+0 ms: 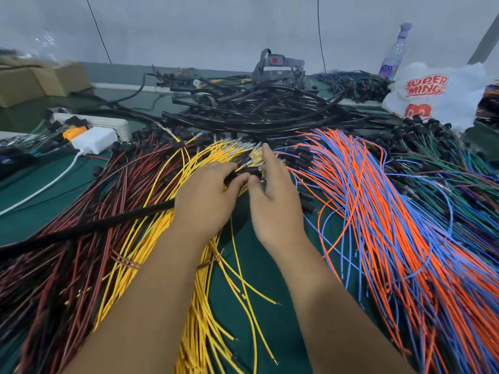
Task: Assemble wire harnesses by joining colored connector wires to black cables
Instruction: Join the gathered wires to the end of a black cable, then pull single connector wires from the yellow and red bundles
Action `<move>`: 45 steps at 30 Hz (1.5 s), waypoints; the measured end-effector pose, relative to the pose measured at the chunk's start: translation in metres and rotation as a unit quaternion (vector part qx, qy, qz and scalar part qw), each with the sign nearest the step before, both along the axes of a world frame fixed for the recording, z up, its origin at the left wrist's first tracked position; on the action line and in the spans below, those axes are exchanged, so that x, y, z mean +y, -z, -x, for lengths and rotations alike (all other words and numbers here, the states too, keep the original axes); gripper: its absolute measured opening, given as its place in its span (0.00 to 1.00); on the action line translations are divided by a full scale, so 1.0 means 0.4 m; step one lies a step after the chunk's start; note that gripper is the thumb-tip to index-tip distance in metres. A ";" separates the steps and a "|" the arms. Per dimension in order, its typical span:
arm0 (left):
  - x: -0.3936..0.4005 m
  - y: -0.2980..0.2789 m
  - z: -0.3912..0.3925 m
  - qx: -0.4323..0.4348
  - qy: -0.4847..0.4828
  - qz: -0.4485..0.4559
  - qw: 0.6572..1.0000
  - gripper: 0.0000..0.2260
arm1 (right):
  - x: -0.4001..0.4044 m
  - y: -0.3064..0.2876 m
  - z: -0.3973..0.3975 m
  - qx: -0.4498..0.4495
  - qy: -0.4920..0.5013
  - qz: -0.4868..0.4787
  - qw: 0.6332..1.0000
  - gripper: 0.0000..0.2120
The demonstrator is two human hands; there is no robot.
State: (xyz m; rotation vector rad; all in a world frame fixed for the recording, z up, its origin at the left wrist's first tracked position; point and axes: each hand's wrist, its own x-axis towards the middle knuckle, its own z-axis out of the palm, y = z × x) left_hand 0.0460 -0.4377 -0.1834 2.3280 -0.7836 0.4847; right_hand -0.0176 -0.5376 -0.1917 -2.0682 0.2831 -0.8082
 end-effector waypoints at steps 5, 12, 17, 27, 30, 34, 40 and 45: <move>-0.001 -0.006 -0.016 0.059 -0.003 0.051 0.997 0.13 | 0.033 -0.024 0.019 -0.052 0.054 0.105 0.992 0.12; 0.028 -0.099 -0.029 0.084 0.098 0.090 0.988 0.18 | 0.037 -0.039 -0.007 -0.006 -0.050 -0.280 0.959 0.13; 0.048 -0.132 0.013 0.053 0.170 0.015 0.984 0.24 | 0.025 -0.063 0.000 -0.100 -0.076 -0.467 0.875 0.16; 0.242 -0.138 0.034 0.112 -0.010 -0.031 0.993 0.14 | 0.055 -0.123 0.030 -0.139 -0.204 -0.496 0.833 0.07; 0.283 -0.196 0.026 0.124 -0.039 0.055 0.990 0.16 | 0.119 -0.146 0.024 -0.075 -0.265 -0.406 0.872 0.09; 0.392 -0.325 -0.013 0.074 -0.113 0.097 0.986 0.14 | 0.230 -0.175 0.013 0.025 -0.365 -0.245 0.898 0.10; 0.615 -0.472 -0.086 -0.042 -0.270 0.032 0.961 0.13 | 0.353 -0.209 -0.007 0.060 -0.416 -0.137 0.897 0.12; 0.762 -0.372 -0.160 -0.021 -0.356 -0.073 0.931 0.23 | 0.395 -0.202 -0.027 0.091 -0.425 -0.115 0.893 0.12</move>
